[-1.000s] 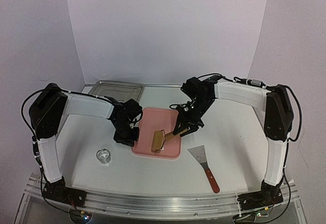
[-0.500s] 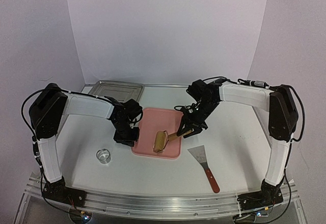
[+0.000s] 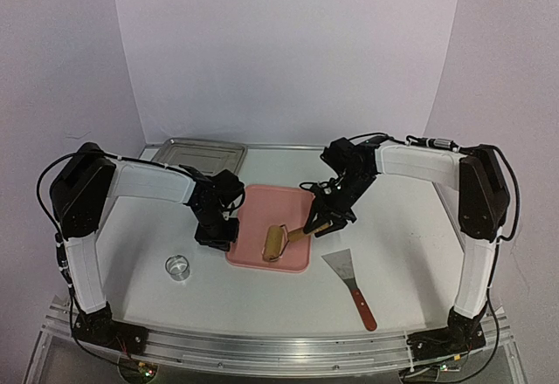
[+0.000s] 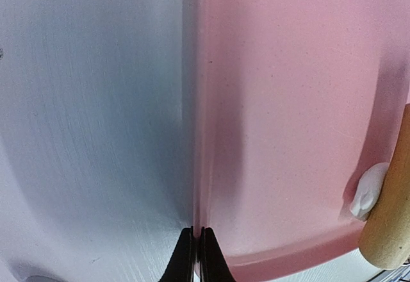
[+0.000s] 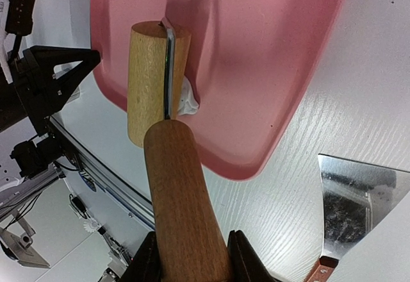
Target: Roll out the dumpling wrappers from the dough
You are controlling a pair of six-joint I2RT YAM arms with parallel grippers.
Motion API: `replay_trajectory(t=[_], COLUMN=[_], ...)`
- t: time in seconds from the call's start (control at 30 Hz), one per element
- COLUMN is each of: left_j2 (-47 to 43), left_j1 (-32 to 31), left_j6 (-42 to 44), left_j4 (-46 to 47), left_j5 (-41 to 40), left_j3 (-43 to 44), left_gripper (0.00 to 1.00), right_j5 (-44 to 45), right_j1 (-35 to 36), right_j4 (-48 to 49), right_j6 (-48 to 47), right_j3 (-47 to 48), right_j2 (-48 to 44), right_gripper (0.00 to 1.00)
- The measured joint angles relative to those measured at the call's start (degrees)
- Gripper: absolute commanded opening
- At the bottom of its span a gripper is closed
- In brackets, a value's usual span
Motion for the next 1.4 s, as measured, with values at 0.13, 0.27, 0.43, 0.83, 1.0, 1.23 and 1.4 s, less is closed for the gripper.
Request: replay_trajectory(t=[0.13,0.27,0.43,0.83,1.0,1.23,1.4], left_j2=[0.0,0.0,0.0,0.0,0.0,0.0,0.0], left_j1=[0.0,0.0,0.0,0.0,-0.2,-0.2,-0.3], left_j6=[0.0,0.0,0.0,-0.1,-0.4,-0.7,-0.9], left_j4=[0.0,0.0,0.0,0.0,0.0,0.0,0.0], left_j5=[0.0,0.0,0.0,-0.4,-0.6,-0.9,-1.0], left_j3=[0.0,0.0,0.0,0.0,0.0,0.0,0.0], left_gripper=[0.00,0.00,0.00,0.00,0.00,0.00,0.00], right_j5=[0.0,0.4,1.8,5.4,5.6,5.7,5.9], right_j1=[-0.1,0.1,1.1,1.8,1.8,2.4,1.5], right_j4=[0.0,-0.2,-0.3,1.3,2.1,1.3,2.2], right_j6=[0.0,-0.1,-0.1,-0.4,-0.9,-1.2,-1.2], right_j3=[0.1,1.0,1.9,-1.1,-1.9,-0.1,-1.8], right_j2=[0.6,1.2,1.7,-1.0,-1.3,0.6,-1.0], right_gripper=[0.00,0.00,0.00,0.00,0.00,0.00,0.00])
